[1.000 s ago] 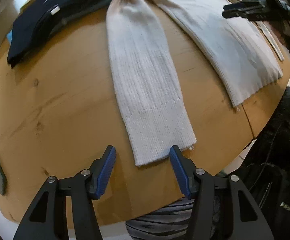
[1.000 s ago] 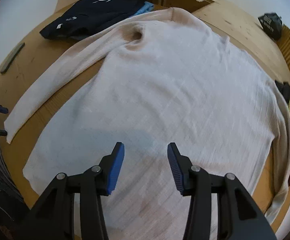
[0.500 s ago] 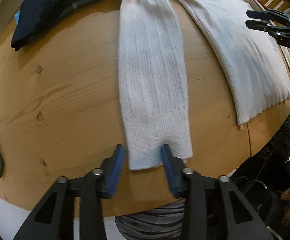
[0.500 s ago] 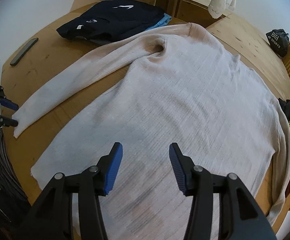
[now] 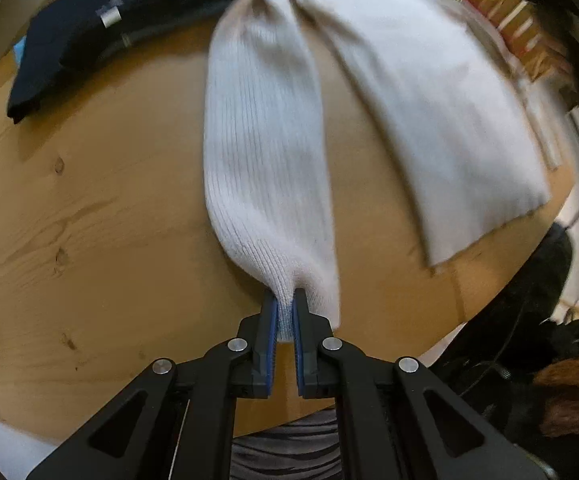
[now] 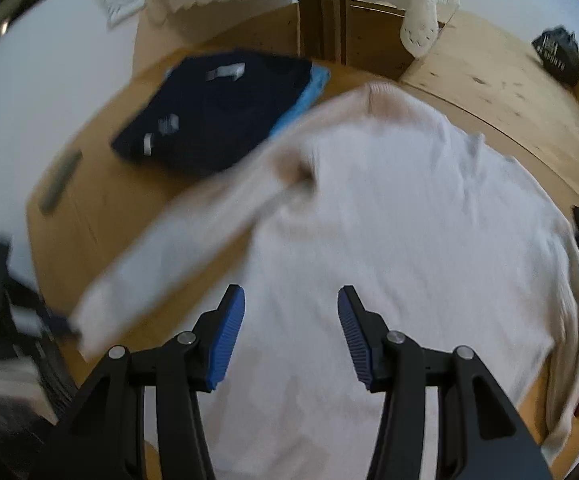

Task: Fold clothes

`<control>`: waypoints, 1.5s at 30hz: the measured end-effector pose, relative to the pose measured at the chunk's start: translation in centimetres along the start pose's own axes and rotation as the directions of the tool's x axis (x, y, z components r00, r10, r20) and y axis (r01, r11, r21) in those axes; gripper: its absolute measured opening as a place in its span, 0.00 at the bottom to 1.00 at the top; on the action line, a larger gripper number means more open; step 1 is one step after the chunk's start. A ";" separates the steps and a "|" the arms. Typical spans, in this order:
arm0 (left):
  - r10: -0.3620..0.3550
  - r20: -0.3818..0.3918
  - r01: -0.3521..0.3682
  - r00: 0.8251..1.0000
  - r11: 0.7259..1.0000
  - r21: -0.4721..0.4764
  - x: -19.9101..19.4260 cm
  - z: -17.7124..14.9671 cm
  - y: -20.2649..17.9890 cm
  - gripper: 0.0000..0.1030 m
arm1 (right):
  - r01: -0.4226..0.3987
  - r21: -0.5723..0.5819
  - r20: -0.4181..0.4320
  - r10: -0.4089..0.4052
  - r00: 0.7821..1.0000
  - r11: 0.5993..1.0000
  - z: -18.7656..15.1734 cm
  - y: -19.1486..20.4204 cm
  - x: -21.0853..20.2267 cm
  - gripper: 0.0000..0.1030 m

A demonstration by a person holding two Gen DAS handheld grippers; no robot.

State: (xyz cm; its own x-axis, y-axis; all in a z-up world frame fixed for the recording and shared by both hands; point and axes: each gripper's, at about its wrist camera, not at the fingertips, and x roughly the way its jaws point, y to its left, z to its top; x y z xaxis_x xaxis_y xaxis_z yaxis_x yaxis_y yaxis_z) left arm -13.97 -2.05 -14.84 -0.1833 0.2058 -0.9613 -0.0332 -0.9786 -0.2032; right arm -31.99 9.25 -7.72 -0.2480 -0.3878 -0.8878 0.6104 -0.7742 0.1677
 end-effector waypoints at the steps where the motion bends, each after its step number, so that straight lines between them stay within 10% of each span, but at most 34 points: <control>1: -0.003 0.025 0.003 1.000 1.000 0.007 -0.7 -0.1 0.0 0.06 | -0.001 0.023 -0.015 0.001 1.000 1.000 1.4 -0.2 1.0 0.47; 11: -0.078 0.121 0.070 0.990 0.995 0.069 -2.9 0.4 0.5 0.06 | 0.010 0.241 -0.160 0.030 0.987 0.970 14.7 -2.1 11.1 0.47; 16: -0.107 0.130 0.098 0.986 0.992 0.081 -2.0 1.2 0.8 0.06 | 0.040 0.286 -0.187 0.014 0.982 0.957 15.8 -2.5 13.5 0.46; 28: -0.140 0.150 0.124 0.979 0.986 0.112 -1.3 1.3 1.7 0.06 | 0.079 0.231 -0.232 -0.024 0.973 0.970 15.6 -1.4 16.4 0.05; 37: -0.079 0.255 0.065 0.964 0.996 0.066 -4.3 1.7 4.2 0.06 | -0.110 0.324 -0.047 0.133 0.990 0.939 17.2 -3.8 12.1 0.04; 45: 0.012 0.413 -0.085 0.911 0.984 0.159 -11.7 3.1 1.7 0.06 | -0.385 0.478 0.135 0.367 0.920 0.790 15.6 -9.1 10.9 0.04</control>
